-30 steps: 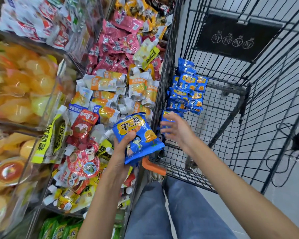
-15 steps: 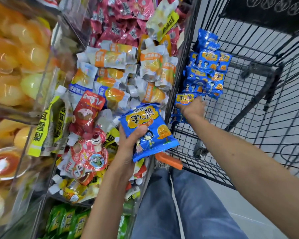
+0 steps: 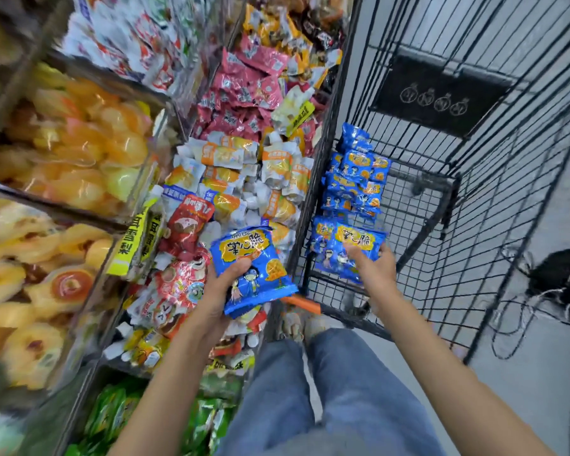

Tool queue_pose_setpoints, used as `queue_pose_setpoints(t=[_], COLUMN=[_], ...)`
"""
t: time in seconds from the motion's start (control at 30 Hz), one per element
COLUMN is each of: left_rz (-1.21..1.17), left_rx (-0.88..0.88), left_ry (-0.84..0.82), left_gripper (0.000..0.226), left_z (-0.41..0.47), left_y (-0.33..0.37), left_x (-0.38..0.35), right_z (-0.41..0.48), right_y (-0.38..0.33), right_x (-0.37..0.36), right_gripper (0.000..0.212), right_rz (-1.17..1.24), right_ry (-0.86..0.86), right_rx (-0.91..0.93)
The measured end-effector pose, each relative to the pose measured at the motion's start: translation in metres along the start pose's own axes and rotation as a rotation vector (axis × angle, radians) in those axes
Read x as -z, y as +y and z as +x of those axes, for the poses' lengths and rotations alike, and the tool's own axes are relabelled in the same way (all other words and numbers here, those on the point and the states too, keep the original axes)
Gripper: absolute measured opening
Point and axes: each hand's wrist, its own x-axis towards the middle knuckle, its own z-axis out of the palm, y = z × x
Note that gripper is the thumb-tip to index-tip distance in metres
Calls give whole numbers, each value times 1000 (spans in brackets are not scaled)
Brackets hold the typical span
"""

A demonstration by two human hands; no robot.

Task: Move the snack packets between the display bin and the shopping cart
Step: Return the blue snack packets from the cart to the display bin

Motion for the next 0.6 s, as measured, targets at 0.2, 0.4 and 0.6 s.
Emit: queue_pose_setpoints(t=[0.2, 0.4, 0.6], left_rz=[-121, -445, -729], left_rx=[-69, -167, -261], left_ry=[65, 237, 468], left_gripper=[57, 62, 37], left_z=[-61, -140, -220], left_y=[-40, -118, -219], left_x=[18, 18, 32], right_z=[-68, -98, -139], right_y=[19, 43, 62], right_x=[39, 68, 51], right_gripper=[33, 13, 16], right_rz=[1, -189, -438], right_ry=[-256, -561, -856], right_rx=[-26, 19, 91])
